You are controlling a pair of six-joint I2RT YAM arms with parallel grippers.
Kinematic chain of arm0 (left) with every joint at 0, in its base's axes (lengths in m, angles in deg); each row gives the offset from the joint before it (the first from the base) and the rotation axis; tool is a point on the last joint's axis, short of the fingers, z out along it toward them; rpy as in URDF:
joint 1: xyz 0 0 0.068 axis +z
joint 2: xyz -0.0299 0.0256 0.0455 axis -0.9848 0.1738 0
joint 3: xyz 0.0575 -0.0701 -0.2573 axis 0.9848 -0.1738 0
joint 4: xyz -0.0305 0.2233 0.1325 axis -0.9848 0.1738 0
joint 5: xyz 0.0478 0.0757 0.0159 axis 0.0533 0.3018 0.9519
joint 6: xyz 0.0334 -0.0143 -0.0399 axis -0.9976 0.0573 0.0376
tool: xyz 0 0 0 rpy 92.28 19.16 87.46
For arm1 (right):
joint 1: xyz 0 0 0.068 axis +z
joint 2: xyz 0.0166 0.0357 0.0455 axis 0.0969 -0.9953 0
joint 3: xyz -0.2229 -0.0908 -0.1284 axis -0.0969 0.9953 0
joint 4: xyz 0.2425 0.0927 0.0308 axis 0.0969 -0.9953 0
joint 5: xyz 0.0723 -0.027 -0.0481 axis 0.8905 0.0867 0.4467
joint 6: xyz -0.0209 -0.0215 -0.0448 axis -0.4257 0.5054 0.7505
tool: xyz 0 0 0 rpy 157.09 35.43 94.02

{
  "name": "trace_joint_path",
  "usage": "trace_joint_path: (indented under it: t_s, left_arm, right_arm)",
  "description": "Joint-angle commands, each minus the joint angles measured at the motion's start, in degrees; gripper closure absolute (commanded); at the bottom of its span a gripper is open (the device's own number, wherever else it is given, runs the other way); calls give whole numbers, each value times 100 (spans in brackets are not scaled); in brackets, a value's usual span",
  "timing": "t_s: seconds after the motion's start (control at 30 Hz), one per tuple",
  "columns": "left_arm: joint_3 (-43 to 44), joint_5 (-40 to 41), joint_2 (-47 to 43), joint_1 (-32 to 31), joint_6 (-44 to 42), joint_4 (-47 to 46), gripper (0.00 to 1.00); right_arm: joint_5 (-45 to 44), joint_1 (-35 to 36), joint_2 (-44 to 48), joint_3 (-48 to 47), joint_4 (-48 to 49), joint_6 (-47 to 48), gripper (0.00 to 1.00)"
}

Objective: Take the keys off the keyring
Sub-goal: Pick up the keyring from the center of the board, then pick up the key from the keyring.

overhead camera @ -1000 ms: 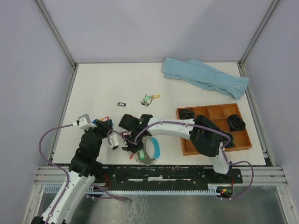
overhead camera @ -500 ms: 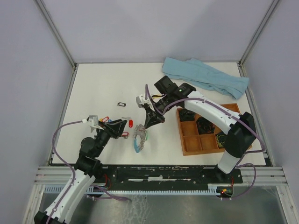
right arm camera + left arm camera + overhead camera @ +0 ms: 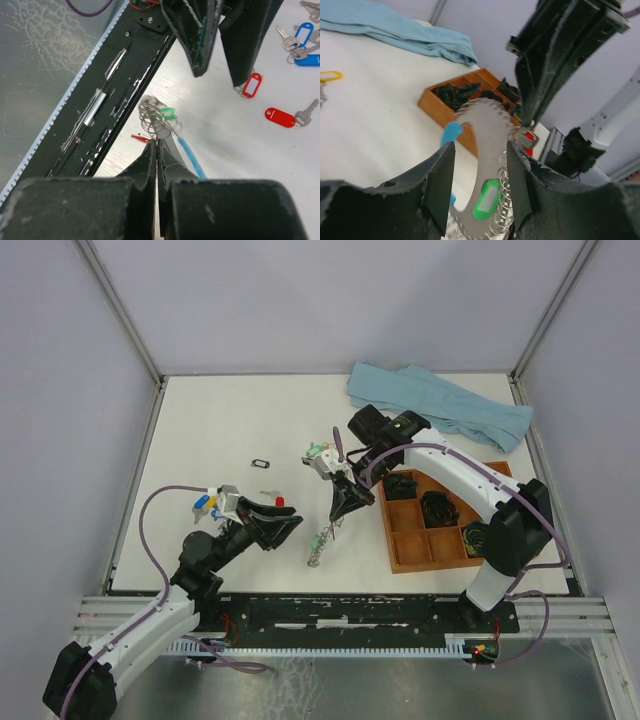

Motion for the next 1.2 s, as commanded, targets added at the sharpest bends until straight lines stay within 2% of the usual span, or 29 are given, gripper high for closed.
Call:
trace_joint_path:
  t_s: [0.0,0.17,0.33,0.6,0.83,1.17]
  left_arm:
    - [253,400,183,-867,-822,-298,47]
    - [483,1052,488,-1760,-1889,19,40]
    - [676,1626,496,-2214,-2533,310,39]
    - [891,2026,491,-2381,-2463,455,38]
    - [1237,2056,732,-2391,-2362,824,35]
    - [1588,2217,1254,-2429,-2699,933,31]
  right_arm:
    - [321,-56,-125,-200,-758,1091,99]
    - [232,-112,-145,-184,-718,1050,99]
    - [160,-173,-33,-118,-322,569,99]
    - [21,-199,298,198,926,-966,99]
    - [-65,-208,525,514,1912,-2259,99]
    - [-49,-213,614,705,2533,-3082,99]
